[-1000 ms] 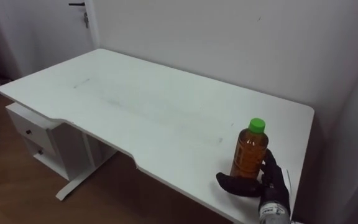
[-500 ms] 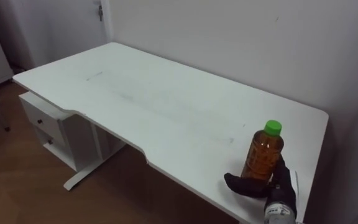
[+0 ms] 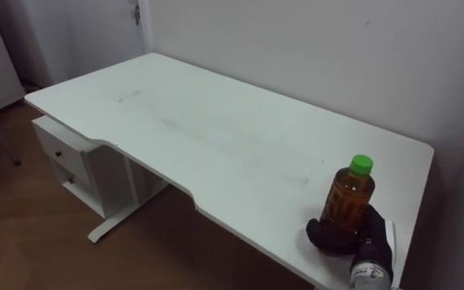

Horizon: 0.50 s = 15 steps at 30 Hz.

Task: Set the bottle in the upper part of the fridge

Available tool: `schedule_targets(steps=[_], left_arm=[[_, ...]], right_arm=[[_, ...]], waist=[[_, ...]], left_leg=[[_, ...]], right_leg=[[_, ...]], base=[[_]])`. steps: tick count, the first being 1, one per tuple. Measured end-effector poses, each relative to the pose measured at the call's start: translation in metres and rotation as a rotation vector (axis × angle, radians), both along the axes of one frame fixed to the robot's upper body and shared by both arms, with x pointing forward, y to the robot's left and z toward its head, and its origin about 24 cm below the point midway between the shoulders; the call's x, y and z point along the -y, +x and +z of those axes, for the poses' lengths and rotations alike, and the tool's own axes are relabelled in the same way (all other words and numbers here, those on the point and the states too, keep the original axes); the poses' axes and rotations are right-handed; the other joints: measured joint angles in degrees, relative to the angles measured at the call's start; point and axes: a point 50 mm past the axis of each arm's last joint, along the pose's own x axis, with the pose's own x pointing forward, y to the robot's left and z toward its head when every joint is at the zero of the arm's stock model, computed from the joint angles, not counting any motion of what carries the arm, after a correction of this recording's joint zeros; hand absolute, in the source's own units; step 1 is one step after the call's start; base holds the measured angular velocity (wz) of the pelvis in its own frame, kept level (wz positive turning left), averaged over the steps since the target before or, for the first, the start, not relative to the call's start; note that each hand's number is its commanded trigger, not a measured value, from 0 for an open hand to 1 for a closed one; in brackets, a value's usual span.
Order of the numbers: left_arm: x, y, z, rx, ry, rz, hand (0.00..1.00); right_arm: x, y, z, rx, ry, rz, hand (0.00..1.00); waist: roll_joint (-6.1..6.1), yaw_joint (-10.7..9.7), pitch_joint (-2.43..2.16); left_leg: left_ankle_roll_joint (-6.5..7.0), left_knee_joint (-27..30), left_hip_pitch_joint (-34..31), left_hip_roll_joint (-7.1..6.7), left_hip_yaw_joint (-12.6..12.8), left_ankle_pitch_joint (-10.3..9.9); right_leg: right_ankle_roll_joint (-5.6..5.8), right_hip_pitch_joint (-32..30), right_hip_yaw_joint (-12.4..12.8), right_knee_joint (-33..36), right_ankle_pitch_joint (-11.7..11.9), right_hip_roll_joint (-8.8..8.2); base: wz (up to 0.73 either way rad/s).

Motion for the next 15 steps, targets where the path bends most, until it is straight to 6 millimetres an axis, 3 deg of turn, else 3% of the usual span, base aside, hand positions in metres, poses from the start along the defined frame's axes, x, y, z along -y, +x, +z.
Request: schedule_targets(steps=[11,15], left_arm=[[0.0003,0.0021,0.0001,0.015,-0.006,0.006,0.00],[-0.0001,0.0022,0.0002,0.020,-0.004,0.007,0.00]], right_arm=[[0.0014,0.0015,-0.0011,-0.014,0.064,-0.017,1.00],[-0.0006,0.0037,0.0028,-0.001,0.080,0.002,1.00]], waist=[[-0.62,0.01,0.43],[-0.89,0.03,0.34]], left_leg=[[0.00,0.04,-0.11,-0.03,0.15,0.00],[0.14,-0.20,-0.57,0.15,1.07,0.17]], right_leg=[[0.01,-0.22,1.42,0.03,-0.01,0.02],[-0.02,-1.14,2.47,0.10,0.00,-0.04]], base=[[-0.01],[-0.10]])
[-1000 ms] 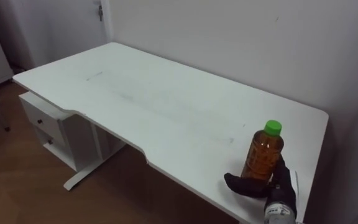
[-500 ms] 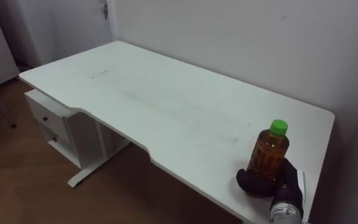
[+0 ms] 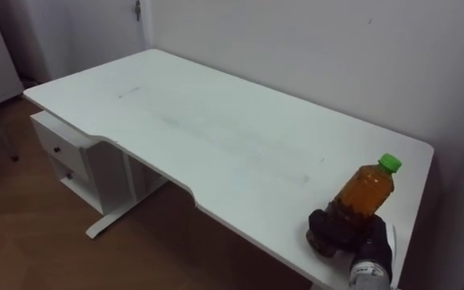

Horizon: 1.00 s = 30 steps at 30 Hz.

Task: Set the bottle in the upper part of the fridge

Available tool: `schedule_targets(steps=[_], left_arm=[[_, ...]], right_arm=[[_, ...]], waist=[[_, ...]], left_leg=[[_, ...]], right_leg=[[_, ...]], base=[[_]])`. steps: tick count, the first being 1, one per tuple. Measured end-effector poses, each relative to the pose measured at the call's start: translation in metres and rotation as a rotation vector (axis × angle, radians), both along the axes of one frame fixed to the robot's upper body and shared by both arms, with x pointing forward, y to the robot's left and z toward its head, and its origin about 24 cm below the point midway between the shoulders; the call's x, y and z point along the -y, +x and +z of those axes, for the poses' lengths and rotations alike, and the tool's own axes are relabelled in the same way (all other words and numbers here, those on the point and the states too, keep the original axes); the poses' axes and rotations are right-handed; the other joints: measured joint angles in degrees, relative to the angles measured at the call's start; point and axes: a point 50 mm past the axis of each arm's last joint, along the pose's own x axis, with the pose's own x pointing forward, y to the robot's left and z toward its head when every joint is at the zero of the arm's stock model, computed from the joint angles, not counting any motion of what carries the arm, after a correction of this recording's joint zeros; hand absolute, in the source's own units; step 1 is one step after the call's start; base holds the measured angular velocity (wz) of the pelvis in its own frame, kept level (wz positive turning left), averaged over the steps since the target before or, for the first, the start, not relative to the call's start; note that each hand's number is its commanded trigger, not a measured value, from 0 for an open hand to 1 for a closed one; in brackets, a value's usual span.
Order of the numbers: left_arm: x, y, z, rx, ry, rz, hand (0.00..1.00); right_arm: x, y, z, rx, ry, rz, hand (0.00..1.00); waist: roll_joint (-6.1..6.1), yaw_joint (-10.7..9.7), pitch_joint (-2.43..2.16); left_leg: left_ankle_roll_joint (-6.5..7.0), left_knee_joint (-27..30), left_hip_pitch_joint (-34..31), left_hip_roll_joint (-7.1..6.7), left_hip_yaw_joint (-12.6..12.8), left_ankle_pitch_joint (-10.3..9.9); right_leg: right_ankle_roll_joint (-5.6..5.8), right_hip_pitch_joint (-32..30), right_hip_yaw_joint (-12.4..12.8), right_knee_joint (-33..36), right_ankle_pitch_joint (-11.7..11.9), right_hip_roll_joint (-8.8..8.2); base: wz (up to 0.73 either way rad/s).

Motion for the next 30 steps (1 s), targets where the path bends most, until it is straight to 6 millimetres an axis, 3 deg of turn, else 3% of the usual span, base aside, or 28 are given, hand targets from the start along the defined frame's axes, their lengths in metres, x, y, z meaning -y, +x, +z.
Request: schedule_targets(steps=[7,14,18,21,24,30], left_arm=[[-0.006,0.001,0.001,0.021,0.008,0.018,0.00],[-0.017,-0.008,0.002,0.000,0.032,0.048,0.00],[-0.017,-0.016,0.001,-0.027,0.039,0.057,0.00],[-0.018,-0.016,0.001,-0.028,0.042,0.041,0.00],[-0.020,-0.016,0.002,-0.032,0.049,0.044,0.00],[-0.024,-0.010,0.003,-0.019,0.063,0.034,0.00]], right_arm=[[-0.010,0.006,0.021,0.095,0.036,0.106,1.00],[-0.016,0.008,0.071,0.305,0.033,0.231,1.00],[-0.018,0.007,0.082,0.356,0.042,0.269,1.00],[-0.017,0.006,0.087,0.378,0.030,0.304,1.00],[-0.019,0.005,0.097,0.419,0.028,0.349,1.00],[-0.023,0.000,0.118,0.514,0.012,0.387,1.00]], waist=[[-0.07,-0.35,-0.07],[0.21,-2.03,-0.17],[0.77,-3.07,-0.42],[1.67,-3.66,-0.98],[2.36,-5.00,-1.39],[2.65,-6.47,-1.50]], left_leg=[[0.13,-0.28,1.07,0.14,1.48,0.06],[0.24,-1.15,3.26,0.54,3.46,-0.06],[0.20,-1.90,5.34,0.97,5.01,-0.16],[0.10,-2.31,6.34,1.59,6.50,-0.26],[0.04,-2.88,7.07,1.85,7.00,-0.23],[-0.16,-3.39,9.40,2.27,8.42,-0.19]], right_leg=[[0.02,0.28,1.24,-0.09,0.01,-0.16],[0.06,1.24,3.89,-0.23,0.08,-0.05],[-0.02,2.12,5.69,-0.29,0.16,0.05],[-0.33,2.13,8.29,-0.29,0.43,0.43],[-0.48,2.36,8.70,-0.27,0.56,0.58],[-0.60,3.93,10.01,-0.34,0.63,0.87]], base=[[-0.06],[-0.14],[-0.25],[-0.29],[-0.13],[-0.11]])
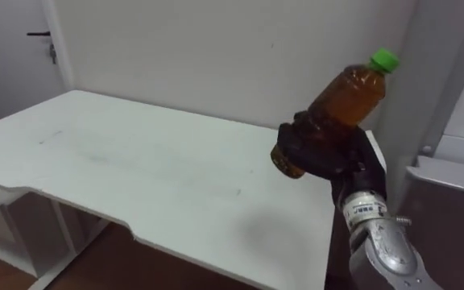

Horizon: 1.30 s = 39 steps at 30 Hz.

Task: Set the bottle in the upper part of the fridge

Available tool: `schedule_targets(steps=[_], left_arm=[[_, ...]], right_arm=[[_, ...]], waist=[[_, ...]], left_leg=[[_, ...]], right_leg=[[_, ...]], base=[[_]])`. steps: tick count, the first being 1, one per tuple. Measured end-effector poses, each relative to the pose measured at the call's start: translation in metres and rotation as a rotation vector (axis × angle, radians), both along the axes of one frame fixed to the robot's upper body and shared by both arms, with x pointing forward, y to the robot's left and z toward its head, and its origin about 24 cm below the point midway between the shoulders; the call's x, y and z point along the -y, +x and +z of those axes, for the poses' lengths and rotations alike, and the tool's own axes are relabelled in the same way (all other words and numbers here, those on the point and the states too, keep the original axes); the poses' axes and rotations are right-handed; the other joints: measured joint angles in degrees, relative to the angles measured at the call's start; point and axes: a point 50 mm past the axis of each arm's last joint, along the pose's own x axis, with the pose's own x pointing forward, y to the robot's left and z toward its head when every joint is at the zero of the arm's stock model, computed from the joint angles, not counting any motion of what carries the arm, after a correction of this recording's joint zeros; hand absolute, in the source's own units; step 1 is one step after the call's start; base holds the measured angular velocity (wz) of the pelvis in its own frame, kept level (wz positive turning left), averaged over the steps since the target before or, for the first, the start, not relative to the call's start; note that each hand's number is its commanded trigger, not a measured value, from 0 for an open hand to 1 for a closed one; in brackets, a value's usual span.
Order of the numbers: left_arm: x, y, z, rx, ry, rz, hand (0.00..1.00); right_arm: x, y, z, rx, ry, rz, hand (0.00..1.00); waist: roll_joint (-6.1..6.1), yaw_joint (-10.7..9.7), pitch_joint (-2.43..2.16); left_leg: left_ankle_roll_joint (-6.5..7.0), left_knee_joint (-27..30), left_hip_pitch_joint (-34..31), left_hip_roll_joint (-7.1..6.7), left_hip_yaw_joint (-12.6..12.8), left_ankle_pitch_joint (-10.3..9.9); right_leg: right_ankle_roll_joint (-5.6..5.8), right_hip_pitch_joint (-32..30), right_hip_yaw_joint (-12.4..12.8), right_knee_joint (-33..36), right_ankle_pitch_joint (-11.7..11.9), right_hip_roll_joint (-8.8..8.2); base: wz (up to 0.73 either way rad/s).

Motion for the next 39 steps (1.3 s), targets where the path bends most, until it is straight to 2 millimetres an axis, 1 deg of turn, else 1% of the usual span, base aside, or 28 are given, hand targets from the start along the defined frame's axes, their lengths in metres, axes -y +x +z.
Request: schedule_targets(steps=[3,5,6,11,13,15,18,20,22,24,27,29,30,31,32,33,35,36,39], left_arm=[[0.000,0.006,0.000,0.013,-0.004,-0.005,0.00],[0.000,0.010,0.000,0.026,-0.009,-0.007,0.00],[0.000,0.012,0.001,0.032,-0.009,-0.008,0.00],[0.000,0.017,0.001,0.058,-0.008,-0.015,0.00],[0.000,0.020,0.002,0.067,-0.009,-0.018,0.00],[0.000,0.019,0.002,0.069,-0.009,-0.017,0.00],[0.001,0.021,0.002,0.069,-0.008,-0.036,0.00],[0.001,0.023,0.002,0.072,-0.010,-0.037,0.00],[0.001,0.023,0.002,0.073,-0.010,-0.036,0.00],[0.000,0.021,0.002,0.069,-0.008,-0.036,0.00],[-0.001,0.019,0.002,0.064,-0.005,-0.034,0.00],[-0.001,0.017,0.002,0.062,-0.006,-0.033,0.00],[-0.001,0.017,0.002,0.062,-0.006,-0.033,0.00],[-0.001,0.016,0.002,0.060,-0.006,-0.034,0.00],[-0.002,0.015,0.002,0.057,-0.004,-0.034,0.00],[-0.002,0.014,0.002,0.055,-0.003,-0.034,0.00],[-0.002,0.014,0.002,0.052,-0.001,-0.040,0.00],[-0.002,0.014,0.002,0.050,0.002,-0.049,0.00],[-0.002,0.015,0.002,0.054,0.004,-0.061,0.00]], right_arm=[[-0.001,-0.003,0.008,0.051,-0.058,-0.005,1.00],[-0.002,-0.006,0.017,0.099,-0.107,-0.004,1.00],[-0.002,-0.007,0.019,0.110,-0.114,0.000,1.00],[-0.009,-0.019,0.043,0.228,-0.134,0.063,1.00],[-0.010,-0.023,0.049,0.259,-0.140,0.079,1.00],[-0.012,-0.026,0.053,0.284,-0.150,0.101,1.00],[-0.011,-0.030,0.059,0.315,-0.150,0.110,1.00],[-0.008,-0.033,0.063,0.331,-0.143,0.105,1.00],[-0.001,-0.037,0.065,0.349,-0.139,0.091,1.00],[0.008,-0.041,0.066,0.361,-0.132,0.066,1.00],[0.015,-0.044,0.065,0.364,-0.125,0.043,1.00],[0.019,-0.048,0.063,0.363,-0.120,0.026,1.00],[0.020,-0.049,0.063,0.362,-0.119,0.023,1.00],[0.022,-0.050,0.062,0.360,-0.119,0.019,1.00],[0.022,-0.050,0.062,0.360,-0.122,0.016,1.00],[0.022,-0.050,0.062,0.361,-0.125,0.014,1.00],[0.025,-0.050,0.063,0.367,-0.131,-0.003,1.00],[0.026,-0.051,0.064,0.370,-0.130,-0.006,1.00],[0.029,-0.052,0.067,0.382,-0.148,-0.014,1.00]], waist=[[0.01,-0.20,0.02],[0.00,-0.77,0.01],[-0.01,-0.99,0.01],[-0.07,-2.52,0.00],[-0.18,-2.66,0.04],[-0.38,-2.96,-0.09],[-0.56,-3.55,-0.19],[-0.54,-3.85,-0.18],[-0.53,-4.59,-0.18],[-0.51,-5.36,-0.18],[-0.49,-6.47,-0.18],[-0.42,-7.02,-0.19],[-0.40,-7.13,-0.20],[-0.32,-7.35,-0.25],[-0.26,-7.67,-0.27],[-0.23,-7.91,-0.29],[-0.13,-8.09,-0.40],[-0.15,-8.19,-0.42],[-0.25,-8.73,-0.48]], left_leg=[[-0.04,-0.43,0.93,0.13,0.77,-0.03],[-0.03,-0.42,1.03,0.16,1.12,-0.04],[-0.02,-0.44,1.11,0.17,1.28,-0.04],[-0.01,-0.50,2.00,0.18,1.42,-0.06],[-0.04,-0.81,2.58,0.22,1.52,-0.05],[-0.23,-1.46,3.45,0.33,1.84,-0.20],[-0.29,-1.50,3.58,0.53,2.75,-0.24],[-0.30,-1.62,3.65,0.55,2.94,-0.25],[-0.27,-1.60,3.65,0.51,3.02,-0.32],[-0.33,-1.61,3.76,0.58,3.15,-0.43],[-0.46,-1.61,3.84,0.63,3.26,-0.53],[-0.63,-1.60,3.83,0.73,3.76,-0.65],[-0.67,-1.62,3.85,0.88,4.05,-0.68],[-0.74,-1.61,3.83,1.31,4.62,-0.78],[-0.80,-1.61,3.83,1.44,4.80,-0.83],[-0.82,-1.61,3.84,1.47,4.89,-0.84],[-0.91,-1.61,3.88,1.62,5.96,-0.92],[-0.96,-1.62,3.89,1.76,6.14,-0.97],[-1.02,-1.62,3.86,1.81,6.47,-1.00]], right_leg=[[0.00,0.41,0.67,0.01,0.00,0.02],[-0.03,0.33,1.30,0.04,0.02,0.04],[-0.03,0.31,1.44,0.04,0.02,0.04],[-0.04,0.90,1.68,-0.14,0.03,0.10],[-0.06,1.25,2.02,-0.49,0.04,0.21],[-0.07,1.44,3.12,-0.90,0.05,0.43],[-0.10,1.18,3.68,-1.02,0.06,0.57],[-0.10,1.17,4.30,-1.08,0.06,0.63],[-0.09,1.44,4.15,-1.12,0.07,0.63],[-0.10,1.41,4.63,-1.09,0.08,0.73],[-0.14,1.42,4.81,-1.09,0.11,0.91],[-0.24,1.18,5.16,-1.07,0.17,1.10],[-0.26,1.03,5.57,-1.03,0.18,1.18],[-0.36,0.70,6.33,-0.98,0.24,1.33],[-0.56,0.50,6.43,-0.97,0.37,1.41],[-0.60,0.45,6.47,-0.96,0.39,1.43],[-0.76,0.02,7.34,-0.91,0.50,1.63],[-0.84,-0.15,7.90,-0.92,0.54,1.76],[-0.94,-0.61,8.43,-0.92,0.60,1.93]], base=[[-0.13],[-0.08],[-0.10],[-0.03],[-0.05],[-0.14],[-0.13],[-0.07],[0.00],[-0.02],[-0.03],[-0.12],[-0.23],[-0.26],[-0.23],[-0.18],[-0.21],[-0.18],[-0.10]])
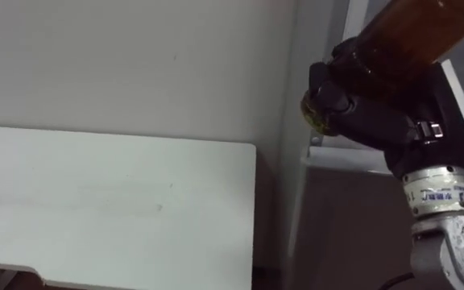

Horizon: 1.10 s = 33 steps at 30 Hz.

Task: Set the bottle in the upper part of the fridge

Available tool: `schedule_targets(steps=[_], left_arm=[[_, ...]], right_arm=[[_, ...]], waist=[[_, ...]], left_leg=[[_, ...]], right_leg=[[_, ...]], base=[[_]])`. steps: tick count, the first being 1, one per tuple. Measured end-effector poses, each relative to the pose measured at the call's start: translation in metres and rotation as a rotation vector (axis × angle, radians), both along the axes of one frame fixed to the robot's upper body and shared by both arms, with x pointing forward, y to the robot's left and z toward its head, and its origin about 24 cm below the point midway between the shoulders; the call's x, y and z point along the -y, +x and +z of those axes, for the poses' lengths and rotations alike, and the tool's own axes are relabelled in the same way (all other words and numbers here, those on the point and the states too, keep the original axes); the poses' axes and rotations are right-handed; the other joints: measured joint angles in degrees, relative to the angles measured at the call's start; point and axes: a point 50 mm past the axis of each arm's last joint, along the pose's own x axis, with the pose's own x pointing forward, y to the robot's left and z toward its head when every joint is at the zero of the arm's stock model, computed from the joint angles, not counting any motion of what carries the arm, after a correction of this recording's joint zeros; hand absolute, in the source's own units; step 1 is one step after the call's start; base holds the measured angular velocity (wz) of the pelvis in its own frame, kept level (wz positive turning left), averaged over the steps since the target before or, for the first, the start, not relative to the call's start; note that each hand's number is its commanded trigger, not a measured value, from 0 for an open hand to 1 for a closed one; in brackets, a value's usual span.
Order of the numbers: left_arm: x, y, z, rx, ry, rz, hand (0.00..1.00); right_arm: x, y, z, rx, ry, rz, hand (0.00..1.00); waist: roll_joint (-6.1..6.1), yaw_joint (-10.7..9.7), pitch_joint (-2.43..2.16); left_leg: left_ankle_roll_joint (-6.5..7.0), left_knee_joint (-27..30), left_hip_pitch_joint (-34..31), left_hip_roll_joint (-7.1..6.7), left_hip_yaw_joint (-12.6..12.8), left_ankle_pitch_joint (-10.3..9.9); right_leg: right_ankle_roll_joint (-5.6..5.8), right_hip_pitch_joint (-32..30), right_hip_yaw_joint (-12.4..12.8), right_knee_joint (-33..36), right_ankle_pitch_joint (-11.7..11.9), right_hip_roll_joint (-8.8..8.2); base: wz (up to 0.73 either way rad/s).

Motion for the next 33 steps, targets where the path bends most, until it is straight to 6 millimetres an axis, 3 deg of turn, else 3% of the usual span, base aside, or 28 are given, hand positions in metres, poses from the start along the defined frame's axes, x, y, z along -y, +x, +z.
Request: schedule_targets(steps=[10,13,20,33], left_arm=[[-0.004,0.002,0.002,0.008,0.020,-0.047,0.00],[-0.008,0.002,0.003,0.012,0.028,-0.026,0.00],[-0.011,-0.003,0.003,0.005,0.035,-0.010,0.00],[-0.016,-0.010,0.004,-0.006,0.050,0.018,0.00]], right_arm=[[0.022,-0.007,0.015,0.058,0.011,-0.072,1.00],[0.027,-0.012,0.013,0.059,0.013,-0.083,1.00],[0.038,-0.015,0.009,0.037,0.050,-0.085,1.00],[0.079,0.000,-0.023,-0.138,0.203,-0.255,1.00]], waist=[[-0.79,-2.02,-0.05],[-1.24,-2.41,-0.15],[-2.00,-3.68,0.11],[-2.30,-3.68,0.18]], left_leg=[[-0.16,-0.60,1.95,0.16,1.58,-0.33],[-0.18,-0.72,1.98,0.22,2.16,-0.35],[-0.20,-0.85,2.61,0.24,2.83,-0.51],[-0.36,-0.88,1.72,0.29,2.83,-0.85]], right_leg=[[-0.06,1.01,1.37,-0.07,0.04,0.19],[-0.06,0.86,1.86,-0.12,0.04,0.27],[-0.05,1.15,2.65,-0.46,0.03,0.37],[0.07,0.56,2.50,-1.10,0.02,0.54]], base=[[-0.08],[-0.07],[-0.05],[0.00]])
